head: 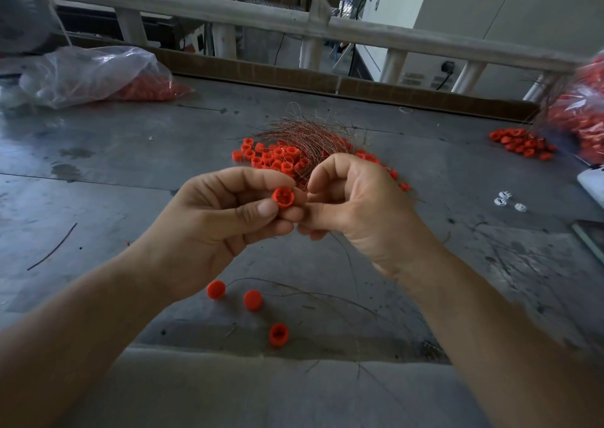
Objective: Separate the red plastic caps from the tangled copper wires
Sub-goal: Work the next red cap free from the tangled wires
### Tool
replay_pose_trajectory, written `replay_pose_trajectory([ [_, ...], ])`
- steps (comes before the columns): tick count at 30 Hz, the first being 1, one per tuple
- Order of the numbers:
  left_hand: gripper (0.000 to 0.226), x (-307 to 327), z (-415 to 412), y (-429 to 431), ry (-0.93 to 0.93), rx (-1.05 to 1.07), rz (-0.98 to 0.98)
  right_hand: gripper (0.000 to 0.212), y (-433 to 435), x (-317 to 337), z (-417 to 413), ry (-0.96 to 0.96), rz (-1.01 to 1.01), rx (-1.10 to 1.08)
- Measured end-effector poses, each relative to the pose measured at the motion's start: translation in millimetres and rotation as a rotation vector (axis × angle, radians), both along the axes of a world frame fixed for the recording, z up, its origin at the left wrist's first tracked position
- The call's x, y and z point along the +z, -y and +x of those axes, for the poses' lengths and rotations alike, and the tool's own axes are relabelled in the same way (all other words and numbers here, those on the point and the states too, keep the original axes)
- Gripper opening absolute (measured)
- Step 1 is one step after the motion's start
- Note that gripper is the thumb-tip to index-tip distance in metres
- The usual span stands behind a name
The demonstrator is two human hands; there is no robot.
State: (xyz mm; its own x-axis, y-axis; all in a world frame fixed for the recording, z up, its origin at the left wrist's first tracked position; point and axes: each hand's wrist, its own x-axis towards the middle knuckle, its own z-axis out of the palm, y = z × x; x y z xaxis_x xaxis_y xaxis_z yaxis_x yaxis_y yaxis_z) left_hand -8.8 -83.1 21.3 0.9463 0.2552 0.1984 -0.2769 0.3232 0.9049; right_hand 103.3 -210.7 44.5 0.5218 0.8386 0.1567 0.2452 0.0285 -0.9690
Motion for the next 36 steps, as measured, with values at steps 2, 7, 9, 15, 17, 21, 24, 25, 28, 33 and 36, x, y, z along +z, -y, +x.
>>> replay_pose_trajectory([
  [2,0.022,0,0,1,-0.018,0.009,-0.019,0.03,0,-1,2,0.009,-0.017,0.013],
  [7,0.022,-1,2,3,-0.058,0.042,-0.034,0.022,11,2,33,0.405,-0.171,-0.258],
  [9,0.022,-1,2,3,-0.064,0.055,-0.037,0.021,17,4,46,0.532,-0.238,-0.343],
  [15,0.022,-1,2,3,-0.071,0.06,-0.038,0.019,16,-9,51,0.697,-0.556,-0.214],
  [17,0.022,-1,2,3,-0.073,0.063,-0.037,0.018,13,-15,49,0.725,-0.558,-0.221],
  [21,0.022,0,2,4,-0.081,0.062,-0.041,0.002,3,-29,46,0.775,-0.483,-0.294],
  [24,0.022,1,2,4,-0.077,0.051,-0.042,0.01,-5,-39,43,0.835,-0.456,-0.308],
  [25,0.022,1,2,4,-0.076,0.048,-0.045,0.012,-6,-40,43,0.839,-0.447,-0.305],
  [28,0.022,0,2,3,-0.079,0.054,-0.044,0.013,-7,-42,44,0.844,-0.424,-0.305],
  [33,0.022,-1,2,2,-0.077,0.042,-0.029,0.003,-10,-45,41,0.909,-0.422,-0.281],
  [36,0.022,-2,2,2,-0.075,0.042,-0.026,0.004,-7,-41,42,0.914,-0.444,-0.258],
])
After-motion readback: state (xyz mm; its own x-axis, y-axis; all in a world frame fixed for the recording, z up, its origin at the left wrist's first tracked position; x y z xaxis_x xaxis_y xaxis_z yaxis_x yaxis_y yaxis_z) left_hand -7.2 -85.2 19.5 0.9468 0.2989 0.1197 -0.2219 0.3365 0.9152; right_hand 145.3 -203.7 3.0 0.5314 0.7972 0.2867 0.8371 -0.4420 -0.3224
